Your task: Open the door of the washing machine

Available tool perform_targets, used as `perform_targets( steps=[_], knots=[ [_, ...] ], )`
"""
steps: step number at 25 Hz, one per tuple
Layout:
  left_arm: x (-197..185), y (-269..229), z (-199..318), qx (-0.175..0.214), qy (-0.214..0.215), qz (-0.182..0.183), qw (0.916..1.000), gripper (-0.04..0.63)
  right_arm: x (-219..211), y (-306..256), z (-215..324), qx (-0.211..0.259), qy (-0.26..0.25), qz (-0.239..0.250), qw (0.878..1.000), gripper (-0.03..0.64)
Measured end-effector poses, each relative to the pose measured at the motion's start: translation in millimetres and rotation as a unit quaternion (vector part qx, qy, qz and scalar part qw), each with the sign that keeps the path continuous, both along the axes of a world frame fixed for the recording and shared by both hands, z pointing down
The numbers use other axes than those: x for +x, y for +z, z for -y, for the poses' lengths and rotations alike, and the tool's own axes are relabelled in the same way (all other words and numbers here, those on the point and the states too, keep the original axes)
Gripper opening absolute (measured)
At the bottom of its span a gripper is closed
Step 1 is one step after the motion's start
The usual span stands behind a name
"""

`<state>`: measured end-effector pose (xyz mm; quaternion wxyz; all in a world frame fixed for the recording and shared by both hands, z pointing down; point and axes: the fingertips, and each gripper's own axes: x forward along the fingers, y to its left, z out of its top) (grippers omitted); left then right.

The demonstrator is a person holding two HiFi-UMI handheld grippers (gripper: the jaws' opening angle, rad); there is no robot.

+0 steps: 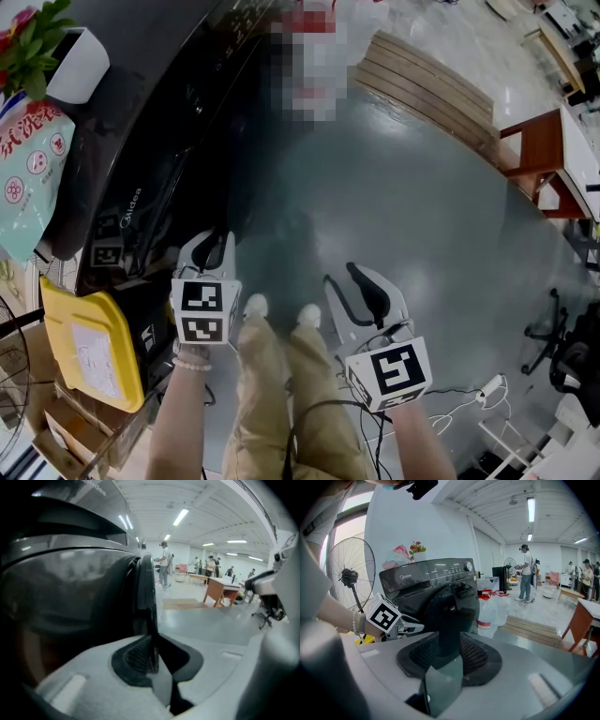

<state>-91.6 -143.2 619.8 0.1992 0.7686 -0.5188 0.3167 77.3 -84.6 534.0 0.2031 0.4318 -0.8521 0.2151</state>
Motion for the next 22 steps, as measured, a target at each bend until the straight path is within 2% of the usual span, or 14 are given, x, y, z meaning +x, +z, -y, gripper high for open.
perform_targets(
  steps=[8, 18, 22],
  knots=[
    [46, 0, -13, -0.007, 0.048, -0.027, 0.9984, 0.046, 6, -1, 2, 0.002, -0.001, -0.002, 1.0, 0.124],
    [108, -2, -30, -0.025, 0.135, -0.063, 0.9886, 0.078, 23, -3, 8, 0.008, 0.011, -0.009, 1.0, 0.124],
    [111, -8, -35, -0.02, 0.145, -0.062, 0.9872, 0.038, 25, 0, 12, 0.007, 0.015, -0.011, 1.0, 0.124]
  ],
)
